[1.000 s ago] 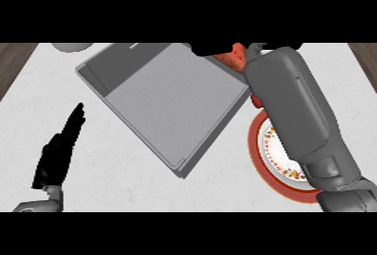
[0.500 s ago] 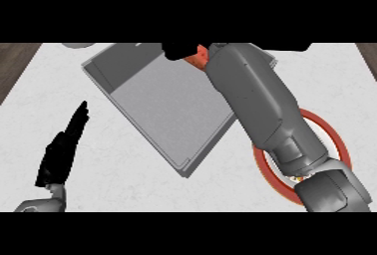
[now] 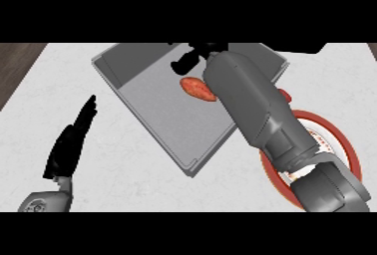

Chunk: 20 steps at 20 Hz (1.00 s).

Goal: Pick the sweet potato from the plate and place it in the cardboard box

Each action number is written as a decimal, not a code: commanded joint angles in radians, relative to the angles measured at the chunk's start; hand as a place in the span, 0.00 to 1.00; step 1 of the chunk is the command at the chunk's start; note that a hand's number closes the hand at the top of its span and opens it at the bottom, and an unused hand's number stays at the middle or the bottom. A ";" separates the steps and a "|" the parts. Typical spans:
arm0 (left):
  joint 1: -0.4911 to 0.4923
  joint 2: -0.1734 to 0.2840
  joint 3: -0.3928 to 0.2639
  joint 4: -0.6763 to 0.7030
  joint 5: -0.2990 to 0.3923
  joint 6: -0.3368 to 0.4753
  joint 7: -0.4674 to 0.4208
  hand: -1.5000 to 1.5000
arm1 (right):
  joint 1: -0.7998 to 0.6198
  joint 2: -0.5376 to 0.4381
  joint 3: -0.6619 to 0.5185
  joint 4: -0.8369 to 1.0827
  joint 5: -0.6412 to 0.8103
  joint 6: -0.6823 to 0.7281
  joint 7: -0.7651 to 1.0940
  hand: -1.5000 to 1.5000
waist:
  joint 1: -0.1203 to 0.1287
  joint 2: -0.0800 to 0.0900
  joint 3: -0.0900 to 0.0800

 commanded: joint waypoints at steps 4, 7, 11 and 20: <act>-0.003 -0.006 -0.005 0.005 -0.008 0.004 -0.025 0.50 | 0.005 0.001 -0.030 0.055 -0.099 -0.081 -0.101 0.00 | 0.015 0.009 0.000; -0.012 -0.007 -0.010 0.021 -0.005 -0.008 -0.002 0.50 | 0.037 0.001 -0.090 0.030 -0.193 -0.173 -0.129 0.00 | 0.023 0.009 0.001; -0.032 -0.040 -0.021 0.024 -0.024 0.030 0.000 0.50 | 0.067 0.001 -0.193 0.003 -0.291 -0.278 -0.213 0.00 | 0.003 0.011 0.003; 0.051 -0.001 0.022 -0.030 0.000 0.015 -0.009 0.50 | 0.090 -0.125 -0.398 0.004 -0.444 -0.215 -0.338 0.00 | -0.039 -0.005 0.003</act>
